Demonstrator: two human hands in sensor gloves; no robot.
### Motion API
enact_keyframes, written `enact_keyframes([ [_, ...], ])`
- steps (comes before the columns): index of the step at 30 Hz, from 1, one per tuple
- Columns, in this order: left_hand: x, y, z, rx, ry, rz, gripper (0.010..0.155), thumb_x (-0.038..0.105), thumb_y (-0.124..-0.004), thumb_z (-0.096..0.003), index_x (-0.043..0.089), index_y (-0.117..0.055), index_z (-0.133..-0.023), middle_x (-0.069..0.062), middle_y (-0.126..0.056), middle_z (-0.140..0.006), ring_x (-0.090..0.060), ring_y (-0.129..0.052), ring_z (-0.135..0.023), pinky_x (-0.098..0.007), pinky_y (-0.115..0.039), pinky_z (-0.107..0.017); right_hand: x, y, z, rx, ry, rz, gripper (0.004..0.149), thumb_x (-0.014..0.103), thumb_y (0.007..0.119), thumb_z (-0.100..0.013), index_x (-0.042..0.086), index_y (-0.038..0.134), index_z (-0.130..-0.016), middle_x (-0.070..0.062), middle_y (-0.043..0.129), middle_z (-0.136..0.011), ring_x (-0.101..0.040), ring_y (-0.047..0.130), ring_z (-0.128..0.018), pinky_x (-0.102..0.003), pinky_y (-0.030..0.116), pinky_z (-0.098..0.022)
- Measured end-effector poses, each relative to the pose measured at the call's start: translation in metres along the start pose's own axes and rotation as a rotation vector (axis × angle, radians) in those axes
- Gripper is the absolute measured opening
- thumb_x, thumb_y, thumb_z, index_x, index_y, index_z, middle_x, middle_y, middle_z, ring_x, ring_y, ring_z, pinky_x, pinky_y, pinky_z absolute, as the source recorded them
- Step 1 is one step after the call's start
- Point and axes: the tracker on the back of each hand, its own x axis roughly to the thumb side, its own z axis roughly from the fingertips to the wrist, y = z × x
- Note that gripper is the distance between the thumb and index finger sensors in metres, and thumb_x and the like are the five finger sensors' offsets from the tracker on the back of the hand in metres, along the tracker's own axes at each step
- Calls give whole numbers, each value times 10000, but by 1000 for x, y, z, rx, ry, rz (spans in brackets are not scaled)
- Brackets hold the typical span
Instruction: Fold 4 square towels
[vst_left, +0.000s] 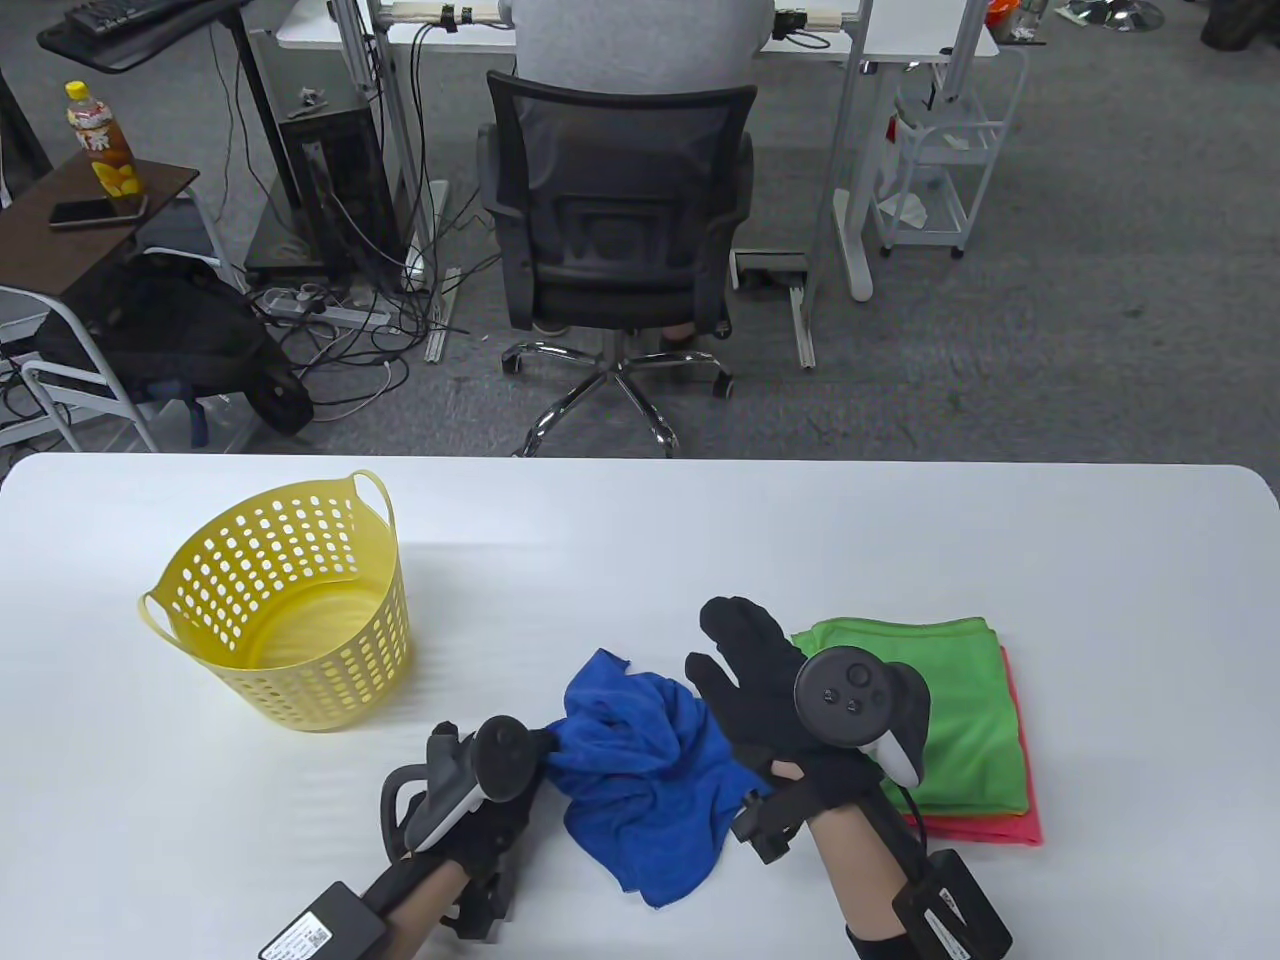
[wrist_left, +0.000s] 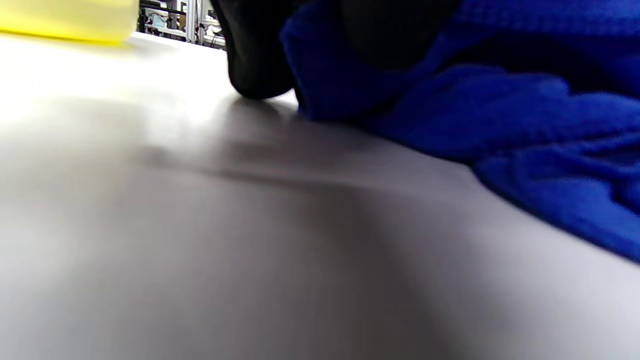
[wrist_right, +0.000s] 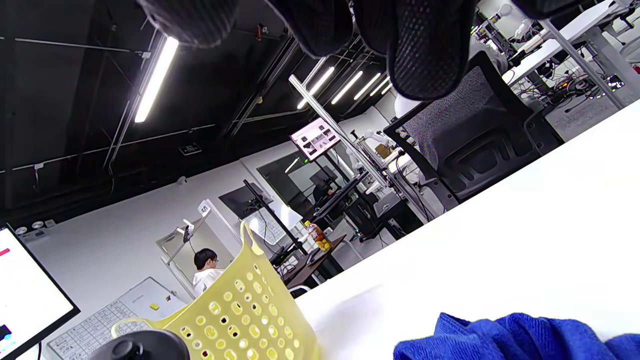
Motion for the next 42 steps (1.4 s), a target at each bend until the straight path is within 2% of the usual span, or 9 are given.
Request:
enact_keyframes([
  [6,-3,11,14,-47,-120,86,419,385,-725,-534,283,-792,-935,8,-924,-926,-292,-871,-951,-622,-466,-830,-12,19,-8,81,36,56,618,391,689,-578,59,615,-1094,-379,600,-1088,-509,767,-858,-793,479,-605],
  [13,-8,35,54,-46,-180,-33,420,491,-788,-495,291,-839,-860,45,-990,-822,-235,-950,-875,-596,-515,-830,-39,41,-18,150,134,209,609,369,719,-569,86,613,-1099,-371,590,-1099,-520,740,-882,-801,454,-609],
  [17,-25,51,80,-19,-240,-15,408,376,-798,-520,321,-806,-924,62,-975,-814,-223,-940,-878,-604,-512,-829,-45,50,-20,191,146,259,590,316,753,-561,133,613,-1104,-360,582,-1110,-524,720,-900,-804,443,-612],
  [23,-34,66,111,49,-266,-10,423,363,-724,-543,276,-788,-952,42,-962,-767,-236,-916,-880,-617,-500,-828,-23,85,-19,436,-16,374,709,271,820,-534,252,453,-1140,-327,369,-1191,-580,467,-1021,-814,382,-634],
  [28,-26,83,112,50,-280,30,442,457,-693,-527,265,-795,-911,59,-955,-667,-214,-916,-855,-601,-509,-834,13,135,-4,678,-252,395,867,385,894,-471,291,351,-1141,-315,123,-1179,-574,255,-1043,-806,328,-648],
  [31,-14,105,104,4,-306,67,450,484,-659,-521,257,-796,-885,54,-942,-619,-215,-913,-839,-595,-522,-829,28,154,4,664,-271,339,631,358,871,-486,235,639,-1060,-314,166,-1178,-570,245,-1034,-800,321,-645],
  [33,-7,120,99,-7,-300,56,463,518,-650,-506,254,-811,-851,56,-940,-581,-209,-921,-819,-587,-537,-824,30,148,3,563,-277,353,416,324,817,-509,200,824,-905,-306,314,-1186,-570,327,-1030,-795,355,-638],
  [37,5,153,91,-62,-249,-17,497,582,-794,-421,262,-830,-799,60,-942,-539,-197,-941,-788,-569,-574,-813,19,101,-6,388,-233,217,380,360,783,-528,123,877,-809,-318,498,-1161,-582,407,-1019,-807,372,-620],
  [42,23,189,87,-117,-289,1,567,470,-898,-445,279,-723,-949,61,-905,-666,-212,-901,-881,-610,-574,-814,23,34,-3,194,-264,11,388,374,824,-516,39,933,-677,-303,688,-1090,-574,505,-1011,-822,376,-615],
])
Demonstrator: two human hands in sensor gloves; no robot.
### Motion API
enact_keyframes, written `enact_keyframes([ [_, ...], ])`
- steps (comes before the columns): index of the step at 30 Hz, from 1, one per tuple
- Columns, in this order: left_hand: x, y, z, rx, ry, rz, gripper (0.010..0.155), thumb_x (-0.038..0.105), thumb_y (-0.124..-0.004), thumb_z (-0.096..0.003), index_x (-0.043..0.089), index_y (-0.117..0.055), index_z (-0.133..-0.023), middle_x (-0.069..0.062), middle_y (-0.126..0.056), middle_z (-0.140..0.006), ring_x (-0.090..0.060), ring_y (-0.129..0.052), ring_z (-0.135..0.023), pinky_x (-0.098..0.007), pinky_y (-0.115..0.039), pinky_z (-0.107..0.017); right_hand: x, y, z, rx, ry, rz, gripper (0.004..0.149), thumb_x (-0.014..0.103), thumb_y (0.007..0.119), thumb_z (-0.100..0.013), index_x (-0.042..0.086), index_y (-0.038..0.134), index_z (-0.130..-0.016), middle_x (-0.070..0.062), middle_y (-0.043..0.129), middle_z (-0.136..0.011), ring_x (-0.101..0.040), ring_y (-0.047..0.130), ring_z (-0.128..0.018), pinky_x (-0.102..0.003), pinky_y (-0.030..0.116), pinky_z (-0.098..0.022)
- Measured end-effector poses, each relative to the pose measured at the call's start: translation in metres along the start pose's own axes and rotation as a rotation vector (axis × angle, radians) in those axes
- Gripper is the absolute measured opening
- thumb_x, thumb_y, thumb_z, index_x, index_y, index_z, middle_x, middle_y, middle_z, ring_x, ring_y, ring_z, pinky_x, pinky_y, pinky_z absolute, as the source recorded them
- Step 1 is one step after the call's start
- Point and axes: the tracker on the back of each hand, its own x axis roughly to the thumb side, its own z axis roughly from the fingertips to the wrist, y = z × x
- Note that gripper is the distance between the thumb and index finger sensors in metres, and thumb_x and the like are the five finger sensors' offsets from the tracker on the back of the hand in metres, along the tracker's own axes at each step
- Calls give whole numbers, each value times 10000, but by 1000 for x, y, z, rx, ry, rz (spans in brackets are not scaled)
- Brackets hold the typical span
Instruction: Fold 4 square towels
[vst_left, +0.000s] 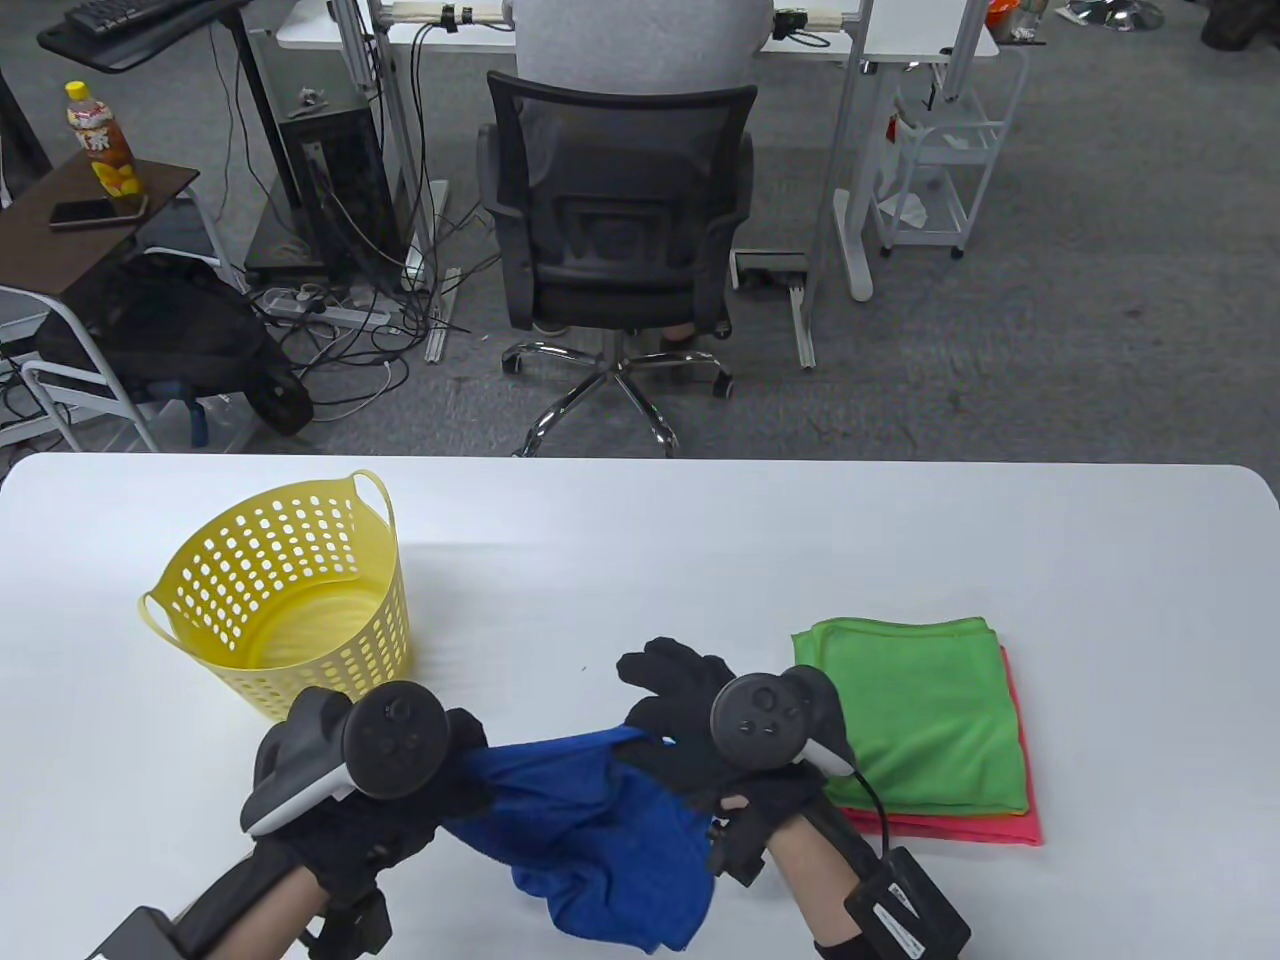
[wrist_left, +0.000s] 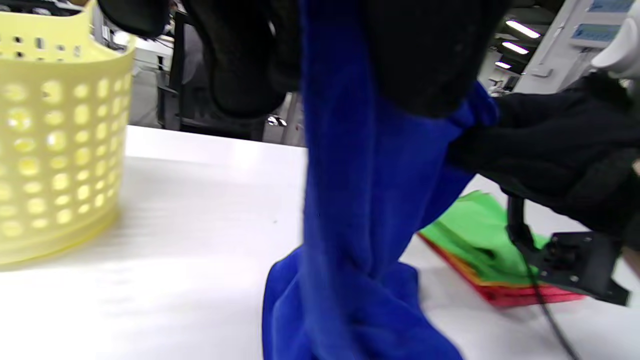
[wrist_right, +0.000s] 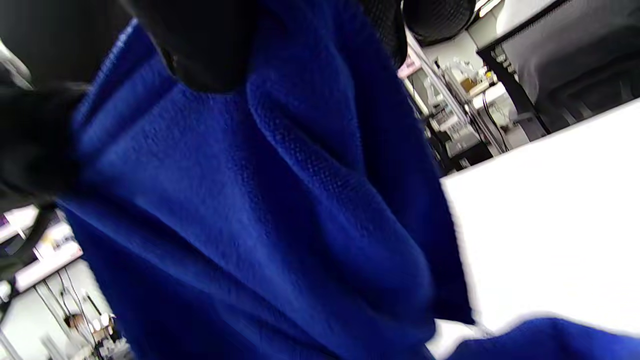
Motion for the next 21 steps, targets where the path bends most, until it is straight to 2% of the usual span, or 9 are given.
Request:
enact_keyframes([
  [2,7,19,1,21,-41,54,622,422,-874,-485,301,-641,-1049,61,-882,-770,-244,-867,-952,-632,-550,-823,8,-18,7,-88,-32,16,383,363,823,-514,39,918,-694,-286,711,-1083,-565,576,-997,-820,408,-616],
  [5,17,57,7,194,-78,141,492,391,-812,-522,386,-709,-1003,80,-931,-818,-245,-910,-938,-626,-567,-821,17,-45,18,-235,-105,-18,380,345,827,-506,34,891,-715,-264,739,-1068,-528,752,-917,-788,526,-613],
  [8,33,92,13,311,-113,194,429,396,-796,-518,338,-815,-943,81,-992,-770,-229,-966,-883,-626,-583,-815,22,-60,24,-247,-151,-158,401,313,842,-504,54,829,-809,-276,763,-1030,-338,974,-684,-695,664,-600],
  [10,45,112,16,368,-133,201,428,406,-789,-512,320,-838,-929,82,-1009,-748,-219,-982,-862,-619,-586,-816,23,-60,25,-179,-125,-180,458,299,855,-508,77,768,-899,-276,767,-1014,-228,1002,-511,-620,725,-576],
  [12,55,129,20,455,-145,238,428,412,-793,-508,309,-856,-918,80,-1022,-725,-212,-990,-844,-614,-585,-817,21,-51,21,-82,-86,-144,584,332,868,-506,91,677,-1002,-258,792,-981,-173,974,-443,-580,744,-563],
  [15,67,145,24,528,-141,262,428,415,-799,-509,303,-845,-919,81,-1013,-723,-206,-979,-850,-612,-575,-823,12,-30,10,101,-35,-182,552,303,861,-519,62,728,-998,-231,897,-854,-161,945,-372,-581,736,-553],
  [16,68,149,27,579,-124,253,427,415,-797,-509,306,-840,-919,84,-1010,-722,-201,-978,-849,-609,-578,-822,9,-22,6,179,2,-174,532,294,856,-527,63,741,-992,-233,903,-844,-169,944,-378,-591,726,-559],
  [18,62,155,34,661,-83,245,425,417,-795,-512,313,-832,-923,89,-1004,-725,-198,-973,-854,-609,-572,-825,0,-13,3,237,63,-111,448,254,829,-541,64,803,-946,-226,936,-804,-189,951,-399,-619,703,-573],
  [21,40,163,46,780,39,147,420,412,-810,-511,321,-837,-920,91,-1007,-729,-195,-969,-863,-608,-563,-829,-12,-20,4,211,91,-111,457,243,783,-555,42,782,-965,-243,913,-852,-260,963,-546,-696,636,-605],
])
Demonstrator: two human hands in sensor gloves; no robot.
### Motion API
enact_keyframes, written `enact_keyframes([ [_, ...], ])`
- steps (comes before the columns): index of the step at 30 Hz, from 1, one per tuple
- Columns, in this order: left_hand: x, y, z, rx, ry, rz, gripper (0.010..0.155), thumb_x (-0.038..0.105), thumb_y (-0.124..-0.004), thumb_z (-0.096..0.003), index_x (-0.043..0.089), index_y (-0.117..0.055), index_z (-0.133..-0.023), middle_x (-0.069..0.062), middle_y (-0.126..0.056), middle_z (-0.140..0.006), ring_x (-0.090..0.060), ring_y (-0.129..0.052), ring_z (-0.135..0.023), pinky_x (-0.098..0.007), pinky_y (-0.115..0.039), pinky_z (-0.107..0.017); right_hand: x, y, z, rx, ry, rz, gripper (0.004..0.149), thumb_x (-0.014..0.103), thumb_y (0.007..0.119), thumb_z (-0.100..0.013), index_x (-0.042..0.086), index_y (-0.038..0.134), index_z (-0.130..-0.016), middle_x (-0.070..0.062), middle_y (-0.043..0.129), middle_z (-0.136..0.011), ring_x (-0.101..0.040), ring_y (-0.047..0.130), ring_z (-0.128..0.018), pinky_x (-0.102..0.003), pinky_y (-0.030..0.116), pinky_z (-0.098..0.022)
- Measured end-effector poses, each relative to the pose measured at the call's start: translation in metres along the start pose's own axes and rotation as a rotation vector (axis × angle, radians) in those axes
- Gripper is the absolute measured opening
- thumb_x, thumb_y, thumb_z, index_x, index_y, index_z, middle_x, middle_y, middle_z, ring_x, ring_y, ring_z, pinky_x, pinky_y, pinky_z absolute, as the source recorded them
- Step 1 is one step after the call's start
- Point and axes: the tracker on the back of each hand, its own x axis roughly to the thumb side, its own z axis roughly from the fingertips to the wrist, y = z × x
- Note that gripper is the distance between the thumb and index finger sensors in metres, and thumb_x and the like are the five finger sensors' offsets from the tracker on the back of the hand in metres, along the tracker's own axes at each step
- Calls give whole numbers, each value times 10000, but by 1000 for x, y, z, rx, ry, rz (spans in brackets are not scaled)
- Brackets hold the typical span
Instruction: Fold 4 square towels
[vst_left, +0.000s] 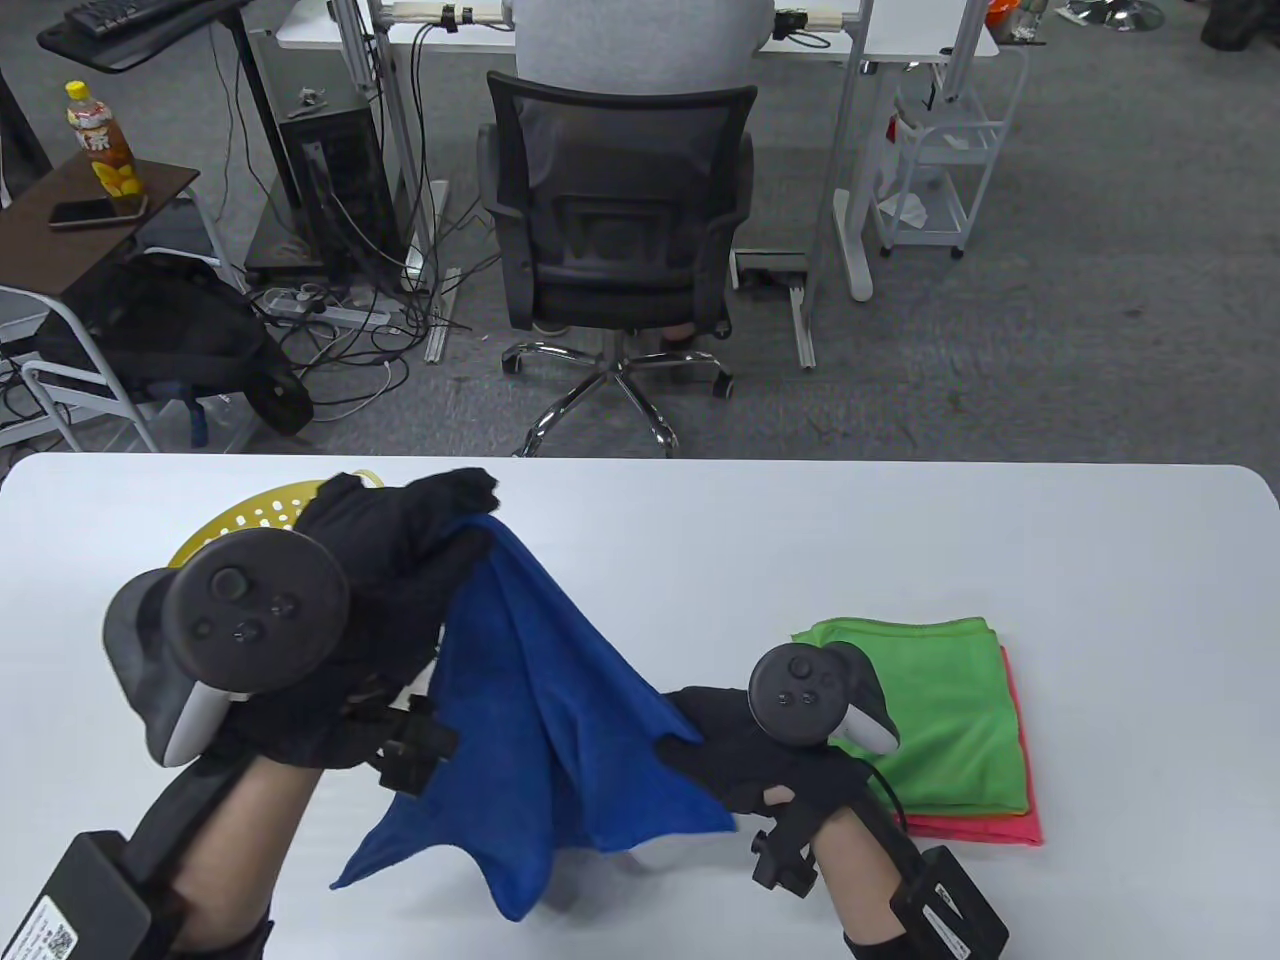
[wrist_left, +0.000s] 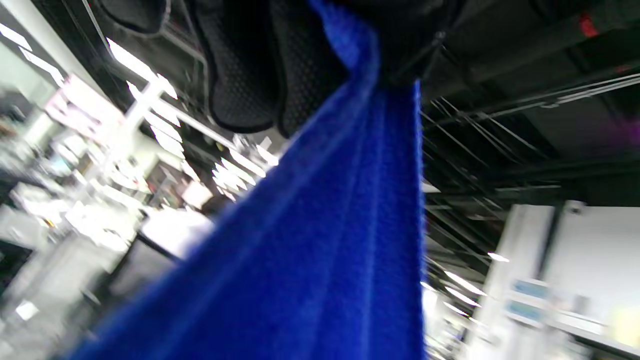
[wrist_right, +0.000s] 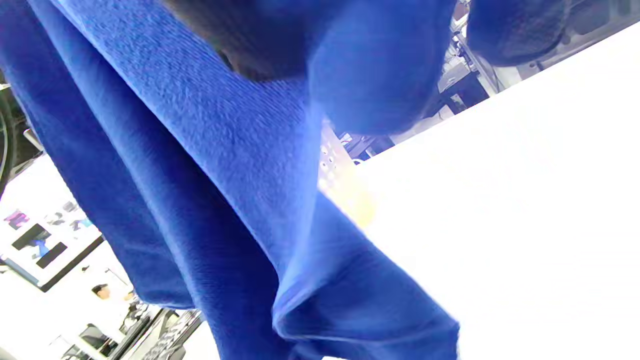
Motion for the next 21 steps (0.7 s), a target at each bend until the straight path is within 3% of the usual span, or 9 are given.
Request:
enact_keyframes([
  [4,-50,18,5,73,137,-154,414,418,-852,-491,343,-867,-899,136,-1048,-727,-146,-986,-874,-582,-574,-836,-5,-37,21,-145,-112,-163,470,255,785,-554,19,793,-960,-256,928,-842,-280,989,-566,-720,620,-611],
  [6,-77,23,10,62,195,-118,435,422,-866,-484,346,-847,-912,158,-1050,-733,-125,-989,-876,-572,-583,-835,-2,-55,36,-244,-224,-218,467,259,800,-547,17,811,-946,-243,958,-808,-266,1012,-529,-706,643,-607],
  [9,-111,20,19,-52,204,31,464,440,-877,-468,334,-830,-918,174,-1046,-750,-111,-961,-920,-564,-583,-836,11,-78,61,-367,-358,-275,464,271,824,-534,8,852,-916,-214,1015,-722,-225,1038,-444,-682,679,-597],
  [15,-145,8,43,-212,181,207,396,467,-901,-445,368,-925,-828,148,-1080,-730,-159,-905,-988,-588,-557,-838,37,-100,99,-408,-433,-281,478,357,842,-527,65,906,-899,-208,1013,-749,-239,1034,-471,-685,669,-606],
  [21,-163,-6,64,-387,102,468,417,427,-811,-502,301,-925,-883,68,-1073,-792,-201,-888,-1007,-605,-542,-836,49,-106,118,-409,-471,-360,510,340,757,-557,0,863,-921,-225,990,-763,-243,1030,-471,-689,680,-597],
])
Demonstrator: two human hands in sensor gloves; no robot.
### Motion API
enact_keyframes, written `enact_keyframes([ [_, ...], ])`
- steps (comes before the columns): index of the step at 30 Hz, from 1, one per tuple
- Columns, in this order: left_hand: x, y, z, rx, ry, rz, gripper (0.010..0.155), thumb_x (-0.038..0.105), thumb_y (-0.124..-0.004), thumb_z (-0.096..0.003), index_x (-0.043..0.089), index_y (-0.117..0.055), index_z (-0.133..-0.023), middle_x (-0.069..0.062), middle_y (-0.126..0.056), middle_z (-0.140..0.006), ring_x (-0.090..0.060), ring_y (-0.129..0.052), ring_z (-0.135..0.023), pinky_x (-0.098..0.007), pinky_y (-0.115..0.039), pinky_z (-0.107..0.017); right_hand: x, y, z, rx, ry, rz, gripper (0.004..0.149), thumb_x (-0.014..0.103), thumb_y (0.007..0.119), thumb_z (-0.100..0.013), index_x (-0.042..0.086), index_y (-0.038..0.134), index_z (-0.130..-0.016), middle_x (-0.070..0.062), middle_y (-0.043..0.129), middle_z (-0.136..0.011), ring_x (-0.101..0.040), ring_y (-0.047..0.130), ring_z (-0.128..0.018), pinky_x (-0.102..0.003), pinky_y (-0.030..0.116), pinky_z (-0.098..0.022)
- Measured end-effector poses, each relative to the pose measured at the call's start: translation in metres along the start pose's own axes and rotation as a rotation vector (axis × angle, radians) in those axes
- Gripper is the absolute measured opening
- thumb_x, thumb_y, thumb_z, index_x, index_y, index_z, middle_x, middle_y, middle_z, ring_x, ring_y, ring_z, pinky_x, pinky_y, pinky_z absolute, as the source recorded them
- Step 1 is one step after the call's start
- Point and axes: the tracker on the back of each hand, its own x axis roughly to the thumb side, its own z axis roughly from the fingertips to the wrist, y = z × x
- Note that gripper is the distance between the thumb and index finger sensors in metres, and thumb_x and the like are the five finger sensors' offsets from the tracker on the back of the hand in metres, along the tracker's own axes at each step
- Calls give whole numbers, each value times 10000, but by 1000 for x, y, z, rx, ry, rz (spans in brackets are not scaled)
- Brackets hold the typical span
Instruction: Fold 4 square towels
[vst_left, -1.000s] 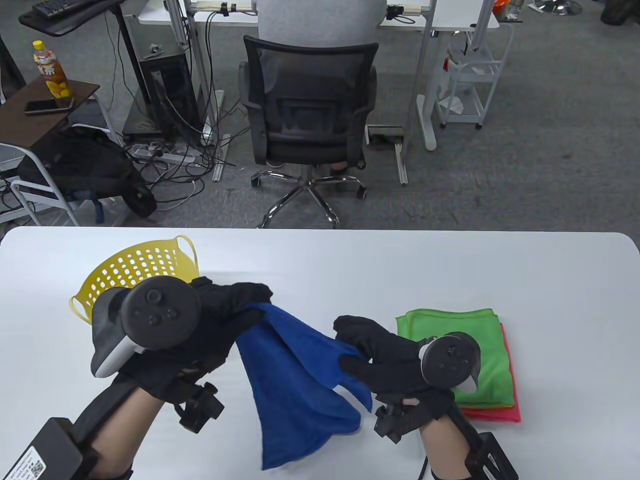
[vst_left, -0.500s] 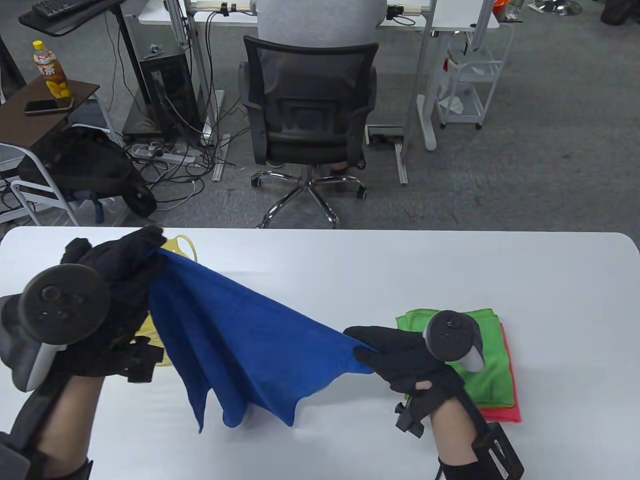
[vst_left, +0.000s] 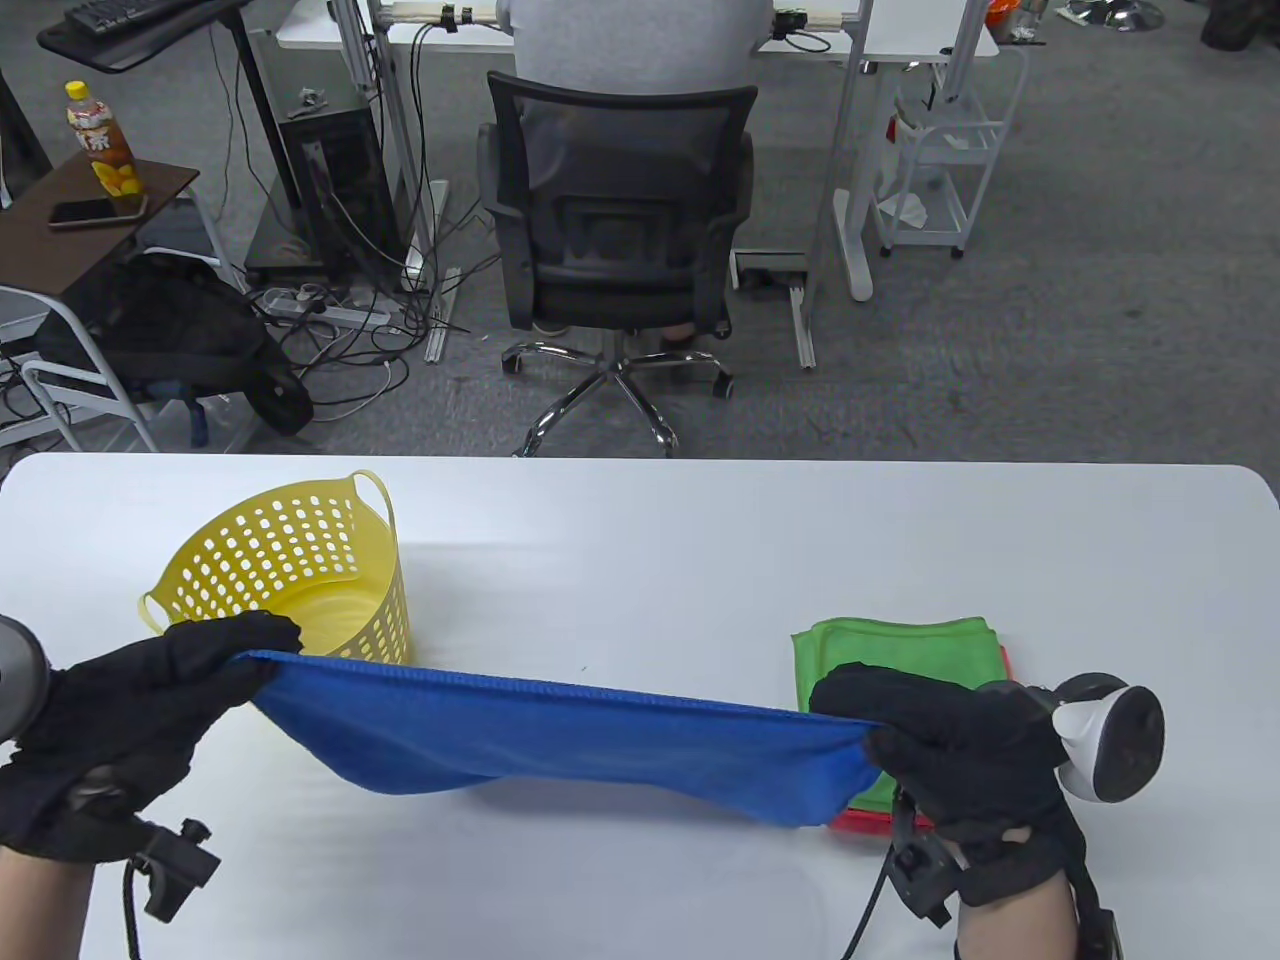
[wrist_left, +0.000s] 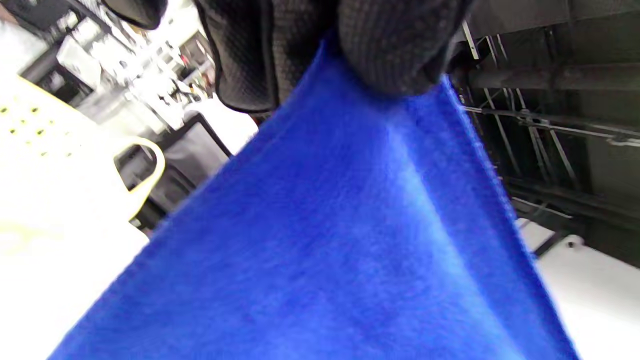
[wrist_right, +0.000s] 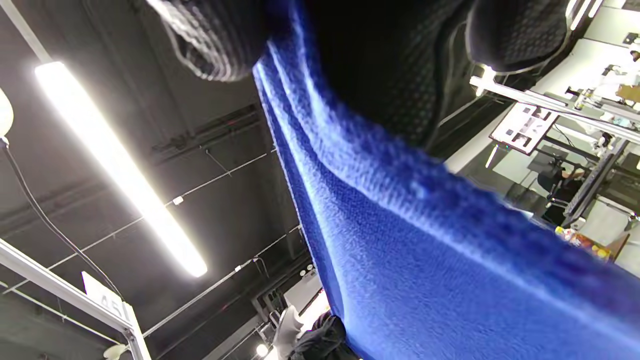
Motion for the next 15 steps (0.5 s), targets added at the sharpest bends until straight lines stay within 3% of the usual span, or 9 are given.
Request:
enact_keyframes([
  [1,-3,0,1,-13,0,16,425,423,-795,-513,288,-915,-897,53,-1064,-809,-209,-882,-1012,-609,-539,-836,1,-1,1,-3,12,4,509,323,742,-565,2,825,-950,-230,977,-778,-248,1036,-468,-687,704,-583],
  [4,-16,1,1,-24,17,40,411,430,-803,-509,308,-925,-882,49,-1059,-814,-229,-884,-1007,-614,-542,-832,6,-8,2,-124,62,95,437,271,806,-540,4,872,-880,-228,1005,-705,-228,1058,-405,-645,777,-540],
  [8,-26,-5,-13,14,100,-41,410,451,-832,-498,314,-949,-866,41,-1048,-825,-259,-870,-1005,-619,-531,-834,0,0,-10,-34,231,378,435,249,789,-529,-41,876,-842,-226,1010,-636,-207,1056,-348,-607,810,-517],
  [10,-34,-6,-32,30,177,-86,416,451,-842,-493,317,-954,-871,39,-1032,-849,-274,-847,-1020,-627,-512,-839,-15,0,-28,43,386,702,453,268,797,-519,-71,886,-807,-196,1017,-507,-144,1014,-213,-574,834,-497],
  [11,-37,-7,-41,29,202,-97,419,442,-843,-493,307,-956,-873,32,-1031,-856,-279,-840,-1025,-627,-507,-840,-20,-2,-34,70,428,767,463,289,799,-513,-72,888,-788,-161,1017,-453,-120,990,-163,-560,839,-498],
  [13,-42,-11,-67,-19,260,-111,422,415,-825,-506,297,-939,-894,21,-1009,-890,-295,-817,-1042,-632,-495,-841,-41,-7,-53,127,550,796,471,282,797,-504,-83,879,-789,-149,1008,-432,-118,970,-141,-555,826,-515],
  [15,-41,-14,-92,10,300,-130,427,391,-804,-515,286,-924,-911,9,-990,-913,-304,-814,-1042,-633,-495,-840,-52,-13,-68,115,607,798,465,241,784,-505,-88,848,-827,-175,998,-495,-153,981,-199,-573,797,-537],
])
